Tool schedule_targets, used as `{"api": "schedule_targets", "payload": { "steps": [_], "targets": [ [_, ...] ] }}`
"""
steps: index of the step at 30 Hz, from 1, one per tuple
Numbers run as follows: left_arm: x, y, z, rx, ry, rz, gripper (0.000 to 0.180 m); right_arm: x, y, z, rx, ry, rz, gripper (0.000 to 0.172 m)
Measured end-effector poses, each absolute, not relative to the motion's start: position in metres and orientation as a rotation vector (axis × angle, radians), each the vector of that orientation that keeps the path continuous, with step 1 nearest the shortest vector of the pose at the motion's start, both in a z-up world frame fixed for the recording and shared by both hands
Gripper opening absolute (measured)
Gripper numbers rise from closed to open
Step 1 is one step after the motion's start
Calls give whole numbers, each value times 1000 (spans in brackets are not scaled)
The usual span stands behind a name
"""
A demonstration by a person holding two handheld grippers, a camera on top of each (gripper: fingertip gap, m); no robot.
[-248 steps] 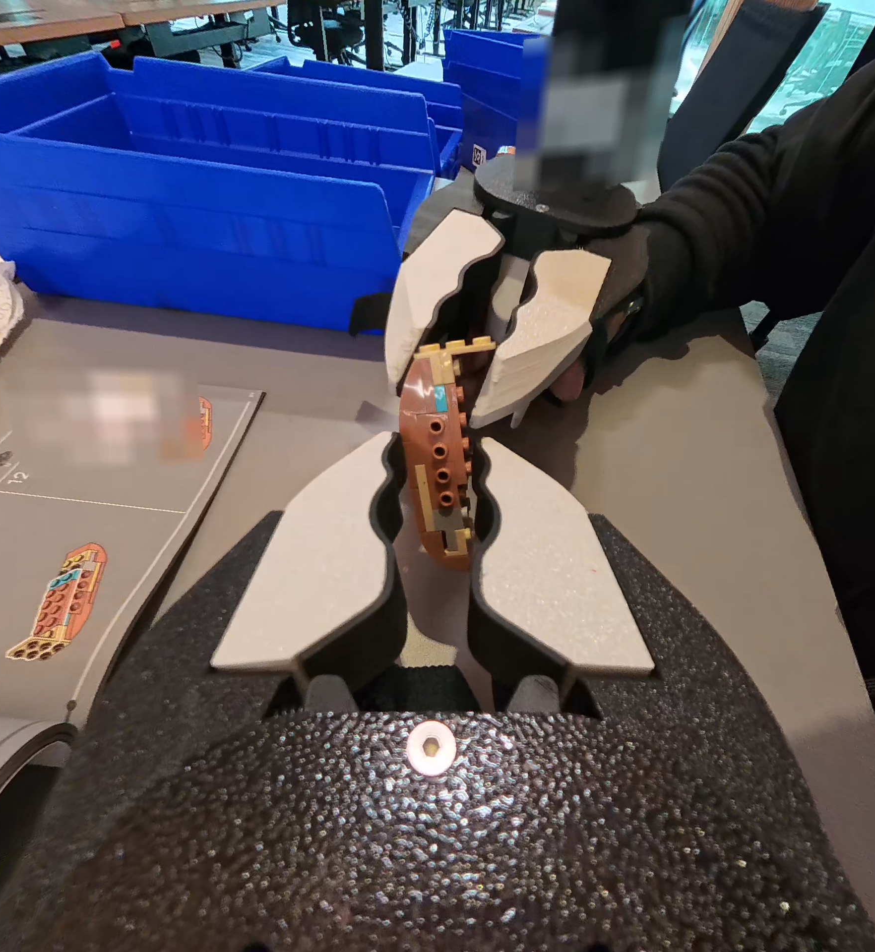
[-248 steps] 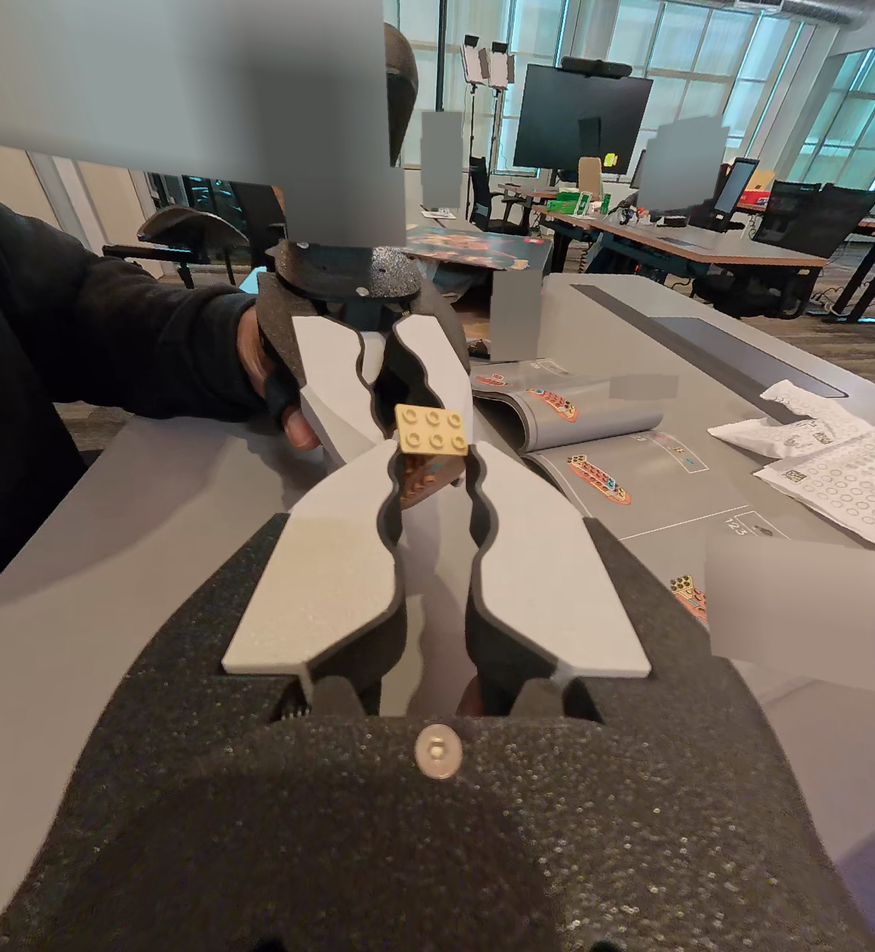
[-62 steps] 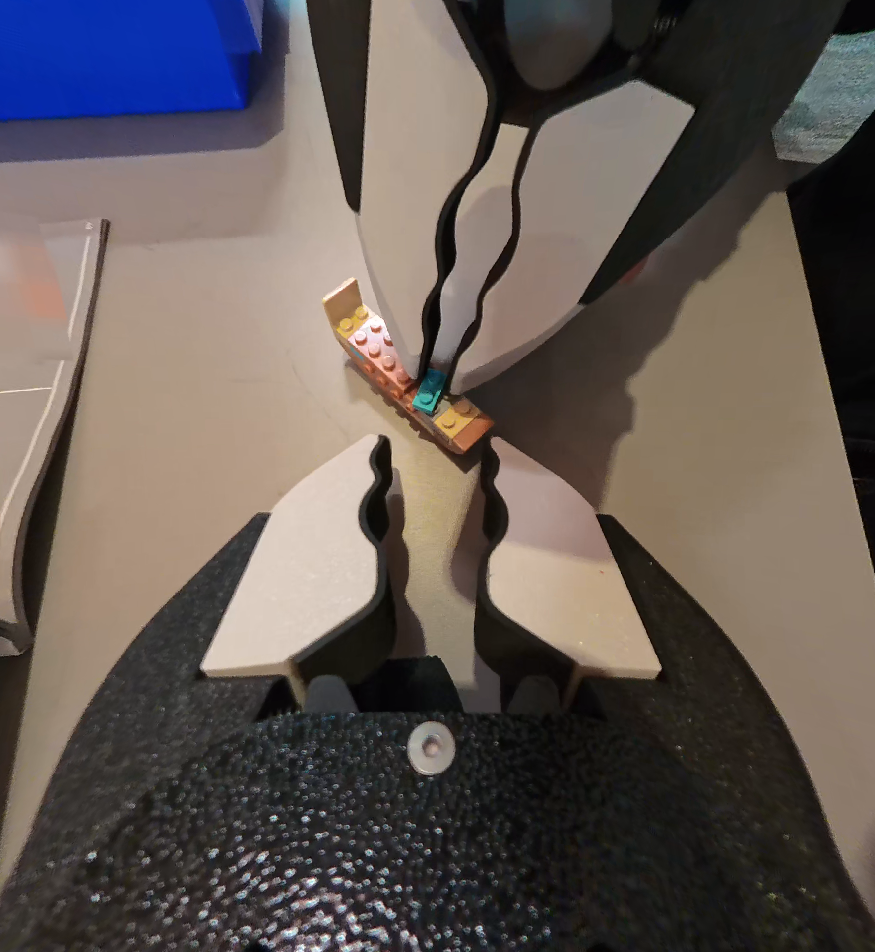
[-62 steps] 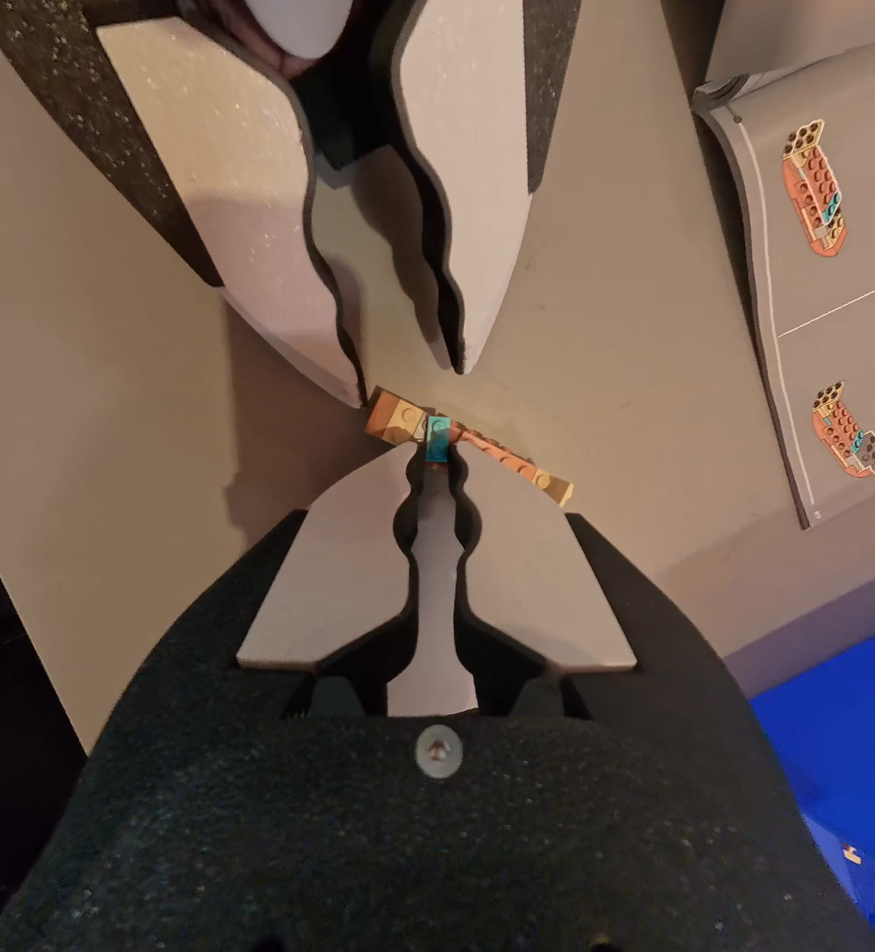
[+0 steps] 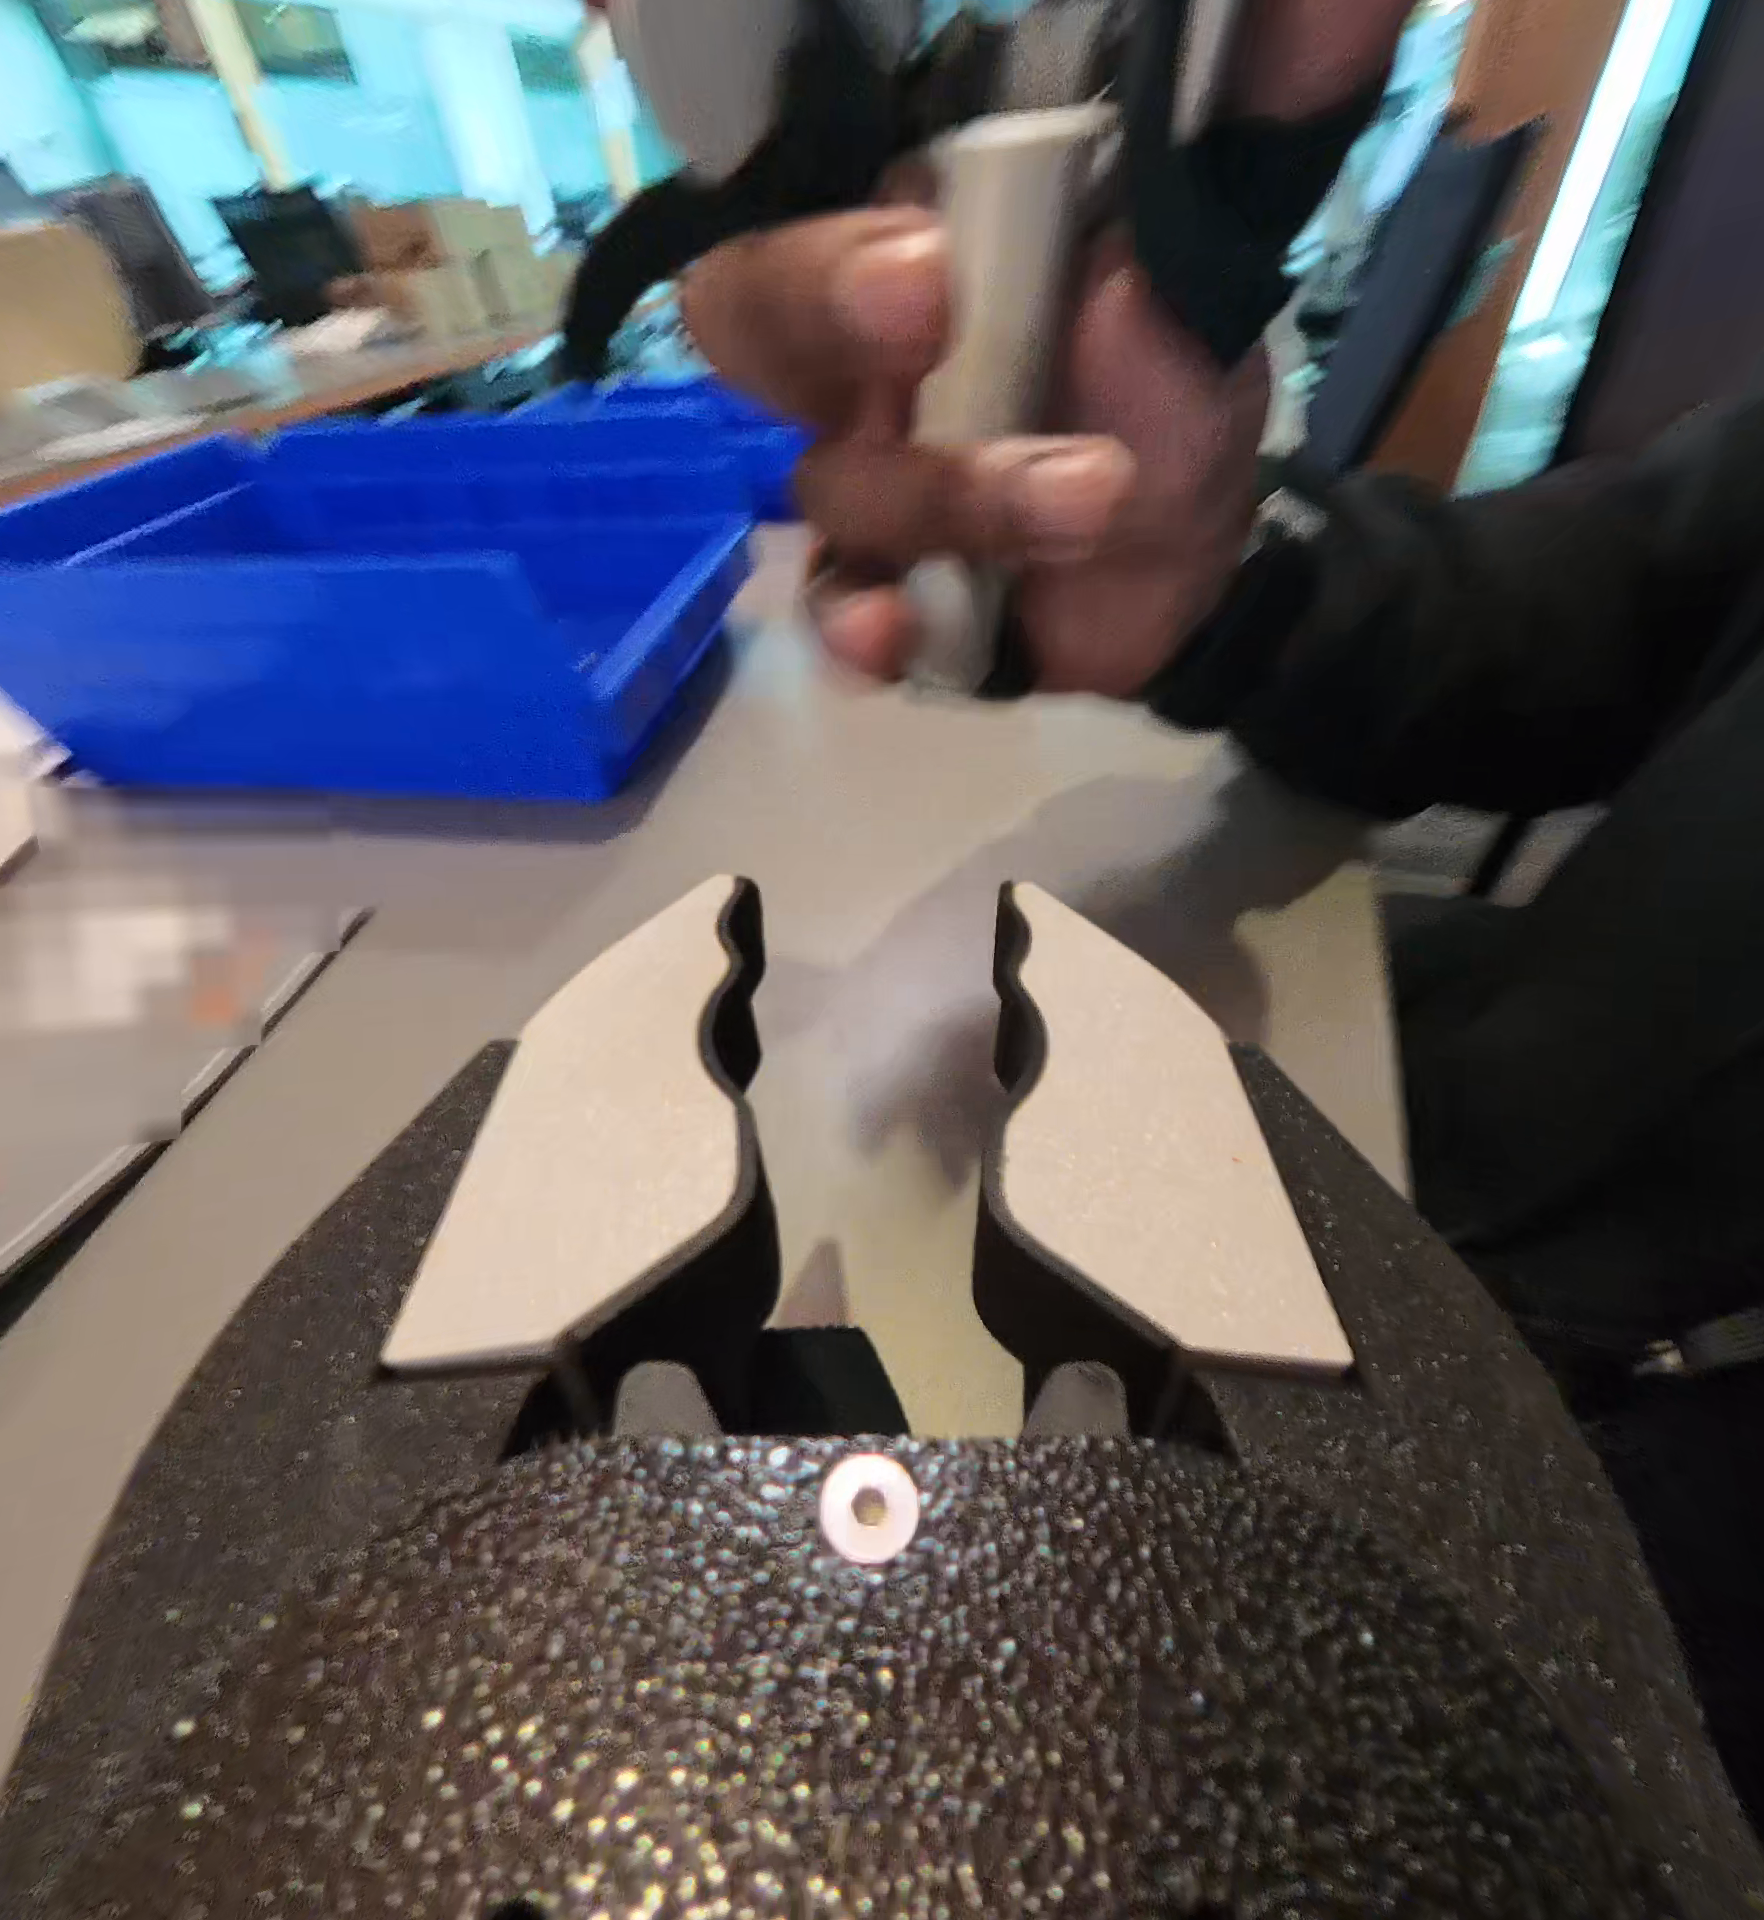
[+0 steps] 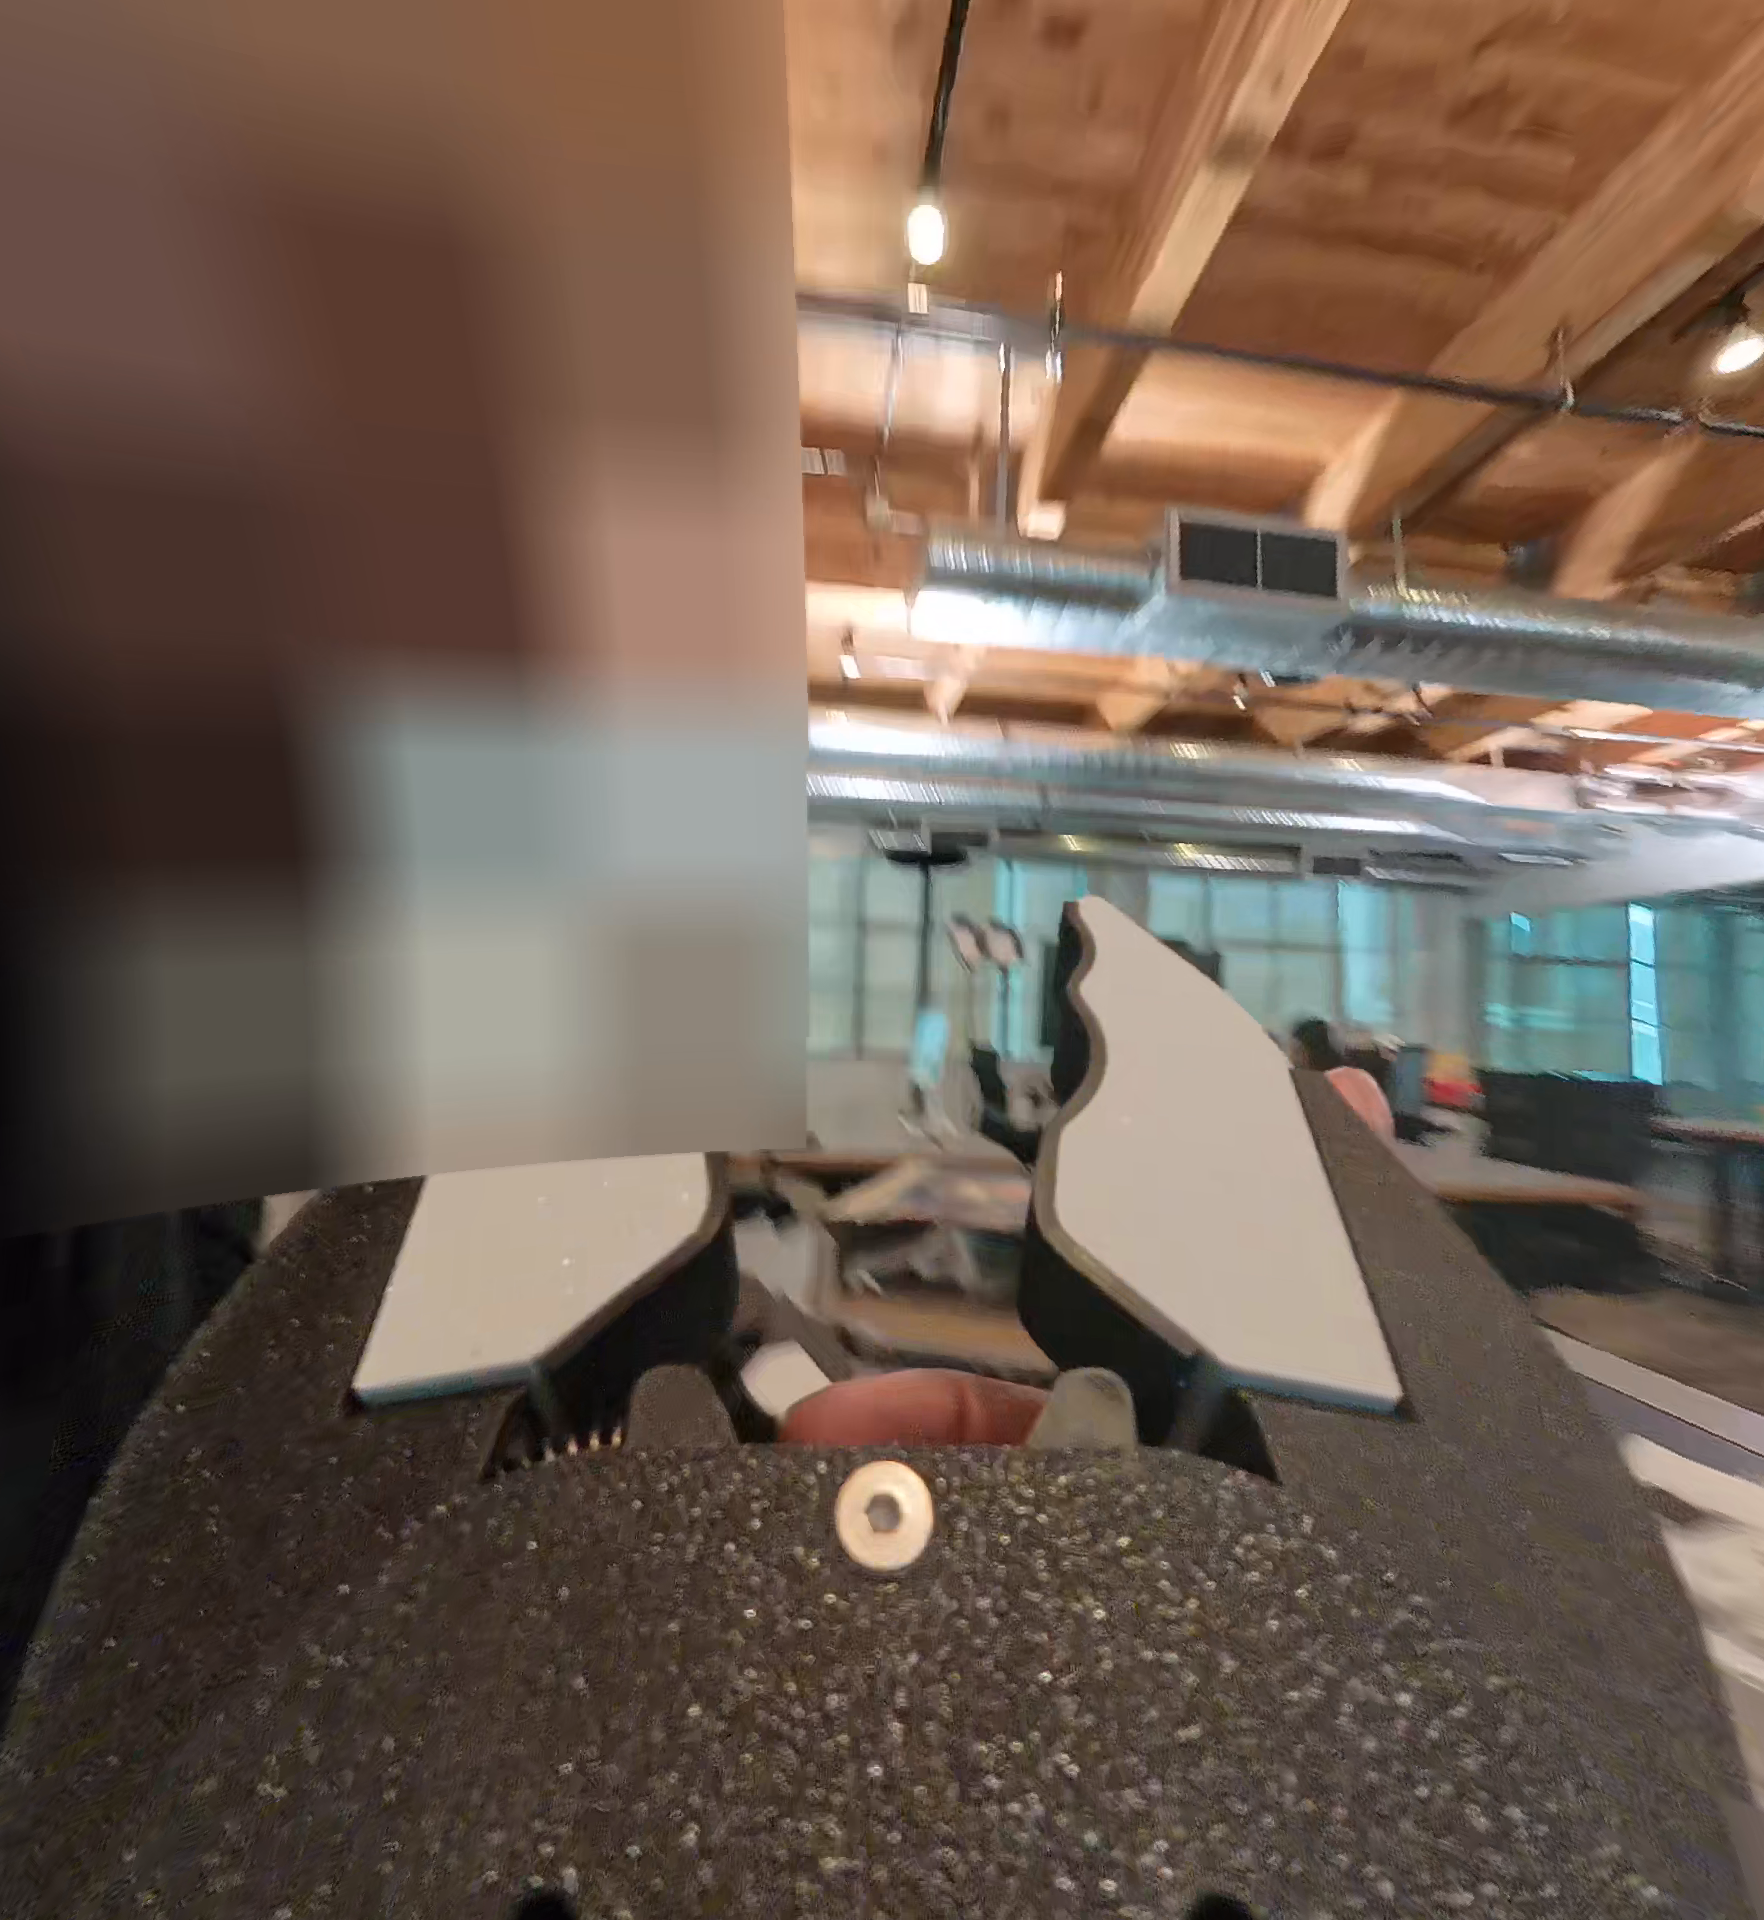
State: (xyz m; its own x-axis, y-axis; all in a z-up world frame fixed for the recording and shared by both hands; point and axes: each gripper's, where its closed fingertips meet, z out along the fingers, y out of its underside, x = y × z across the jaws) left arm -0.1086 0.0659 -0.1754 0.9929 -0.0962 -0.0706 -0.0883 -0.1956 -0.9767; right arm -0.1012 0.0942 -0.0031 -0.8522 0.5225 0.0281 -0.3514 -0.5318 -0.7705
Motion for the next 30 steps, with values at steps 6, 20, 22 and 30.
{"api": "schedule_targets", "payload": {
  "steps": [6,20,22,30],
  "targets": [
    [-167,28,-229,-2112,-193,230,41,-144,87,-65,-281,-1636,1997,51],
    [-179,27,-259,-2327,-171,268,27,-192,77,-215,-340,-2496,1437,64],
    [-180,27,-259,-2329,-157,255,26,-196,80,-227,-327,-2561,1358,64],
    [-182,28,-259,-2324,-83,200,27,-192,75,-252,-160,-2700,1165,45]
  ]
}}
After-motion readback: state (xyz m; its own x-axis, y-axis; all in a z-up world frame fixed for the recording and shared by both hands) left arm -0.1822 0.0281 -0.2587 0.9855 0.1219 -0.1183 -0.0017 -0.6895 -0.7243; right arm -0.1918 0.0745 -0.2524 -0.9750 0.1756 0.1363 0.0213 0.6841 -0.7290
